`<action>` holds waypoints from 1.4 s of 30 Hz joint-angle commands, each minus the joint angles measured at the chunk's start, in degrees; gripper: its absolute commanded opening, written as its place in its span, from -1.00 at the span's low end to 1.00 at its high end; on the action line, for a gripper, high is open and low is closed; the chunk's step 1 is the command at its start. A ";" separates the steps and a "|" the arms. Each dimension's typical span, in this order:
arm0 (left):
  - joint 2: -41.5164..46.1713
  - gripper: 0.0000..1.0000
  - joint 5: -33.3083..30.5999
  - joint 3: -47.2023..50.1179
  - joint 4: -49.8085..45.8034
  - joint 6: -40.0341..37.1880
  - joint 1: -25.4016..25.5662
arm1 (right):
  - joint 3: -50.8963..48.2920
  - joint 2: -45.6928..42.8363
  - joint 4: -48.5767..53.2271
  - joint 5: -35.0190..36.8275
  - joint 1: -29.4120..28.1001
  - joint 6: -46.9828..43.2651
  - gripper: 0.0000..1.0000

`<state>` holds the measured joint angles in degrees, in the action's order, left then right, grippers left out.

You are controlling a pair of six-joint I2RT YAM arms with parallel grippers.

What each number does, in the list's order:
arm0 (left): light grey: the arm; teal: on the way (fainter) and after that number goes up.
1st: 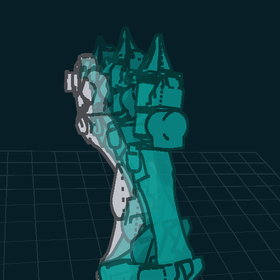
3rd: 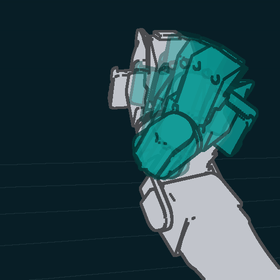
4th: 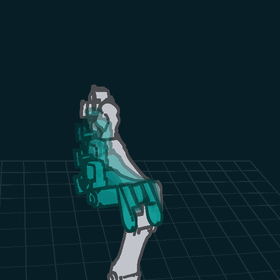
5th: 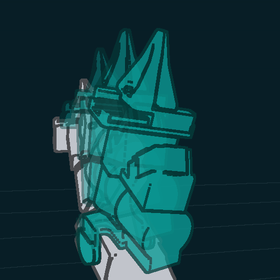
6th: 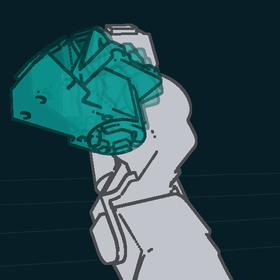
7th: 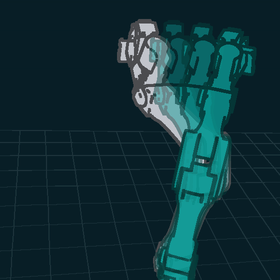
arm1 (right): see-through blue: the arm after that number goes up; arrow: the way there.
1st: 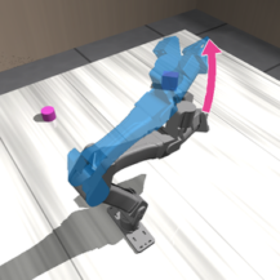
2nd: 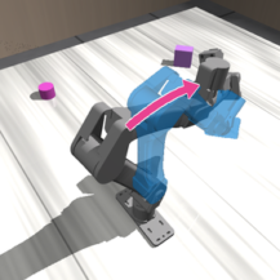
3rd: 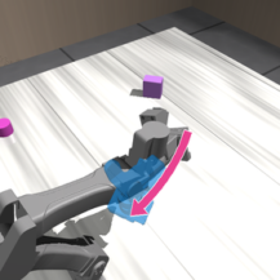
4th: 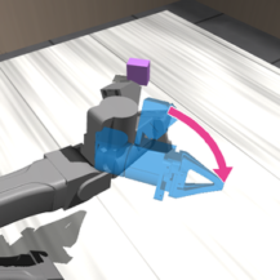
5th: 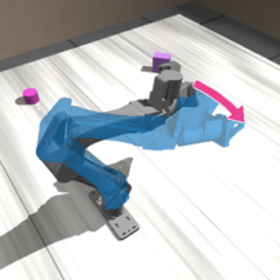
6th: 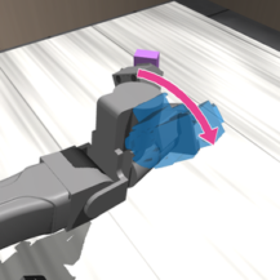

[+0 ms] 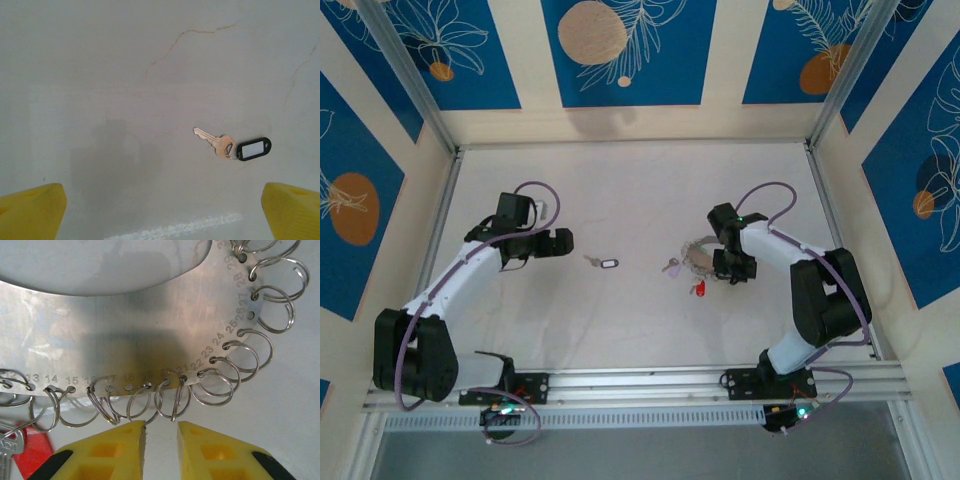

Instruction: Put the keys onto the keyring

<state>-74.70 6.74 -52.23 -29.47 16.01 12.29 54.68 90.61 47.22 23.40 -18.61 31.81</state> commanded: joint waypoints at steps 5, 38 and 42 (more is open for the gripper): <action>0.76 1.00 -1.12 -1.74 -1.20 -0.67 0.68 | -0.22 -4.79 -1.69 -10.65 0.59 -0.36 -0.50; 0.60 1.00 -1.90 -1.65 -1.46 -0.86 1.23 | 1.20 2.74 -4.48 -11.80 2.88 -2.71 -0.51; 0.53 1.00 -1.99 -1.74 -1.55 -0.94 1.16 | 1.72 3.58 -4.86 -12.28 2.61 -3.07 -0.56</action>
<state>-74.70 5.65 -52.25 -29.63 15.97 12.69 54.96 93.27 42.54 12.82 -15.68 29.65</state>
